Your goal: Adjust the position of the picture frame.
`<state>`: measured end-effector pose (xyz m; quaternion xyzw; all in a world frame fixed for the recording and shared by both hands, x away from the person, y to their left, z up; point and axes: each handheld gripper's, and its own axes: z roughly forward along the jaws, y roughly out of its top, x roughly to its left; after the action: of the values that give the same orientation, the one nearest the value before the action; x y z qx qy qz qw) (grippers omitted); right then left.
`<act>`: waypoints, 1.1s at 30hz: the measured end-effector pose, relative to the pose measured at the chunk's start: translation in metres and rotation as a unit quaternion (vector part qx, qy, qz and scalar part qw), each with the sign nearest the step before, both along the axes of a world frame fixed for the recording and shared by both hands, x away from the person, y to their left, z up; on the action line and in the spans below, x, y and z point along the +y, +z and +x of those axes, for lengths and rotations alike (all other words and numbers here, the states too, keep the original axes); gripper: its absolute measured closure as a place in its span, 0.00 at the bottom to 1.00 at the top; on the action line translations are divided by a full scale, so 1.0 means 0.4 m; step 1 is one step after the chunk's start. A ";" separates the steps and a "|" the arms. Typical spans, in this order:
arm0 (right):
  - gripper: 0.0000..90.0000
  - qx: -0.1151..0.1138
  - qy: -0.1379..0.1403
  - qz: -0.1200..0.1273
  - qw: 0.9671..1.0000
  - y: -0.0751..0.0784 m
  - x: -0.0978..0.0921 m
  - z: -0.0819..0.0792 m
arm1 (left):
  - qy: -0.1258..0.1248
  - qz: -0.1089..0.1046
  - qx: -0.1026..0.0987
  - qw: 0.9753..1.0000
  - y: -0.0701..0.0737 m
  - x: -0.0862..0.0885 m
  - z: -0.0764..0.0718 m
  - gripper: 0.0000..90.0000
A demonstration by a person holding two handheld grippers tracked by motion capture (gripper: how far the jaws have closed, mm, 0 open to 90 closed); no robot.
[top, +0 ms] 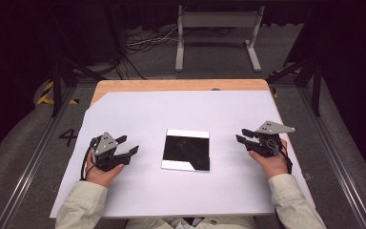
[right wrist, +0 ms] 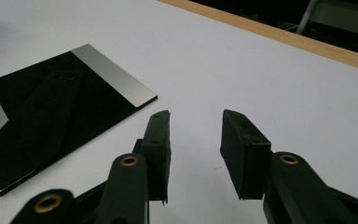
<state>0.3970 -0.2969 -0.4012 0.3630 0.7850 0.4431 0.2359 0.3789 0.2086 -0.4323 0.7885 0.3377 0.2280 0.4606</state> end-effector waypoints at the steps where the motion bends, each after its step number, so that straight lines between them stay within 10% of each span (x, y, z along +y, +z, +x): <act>1: 0.70 0.000 0.001 -0.002 1.000 0.002 0.000 -0.001 | 0.000 0.000 0.000 1.000 0.000 0.000 0.000 0.43; 19: 0.66 0.004 0.037 -0.015 0.999 0.030 0.039 -0.017 | -0.011 0.002 0.003 1.000 0.005 -0.018 -0.004 0.43; 33: 0.91 0.030 0.125 -0.036 0.991 0.048 0.104 -0.043 | -0.014 0.004 0.005 1.000 0.004 -0.021 -0.003 0.43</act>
<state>0.3800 -0.2553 -0.3819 0.2663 0.8466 0.4294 0.1676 0.3777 0.2001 -0.4308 0.7962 0.3280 0.2191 0.4587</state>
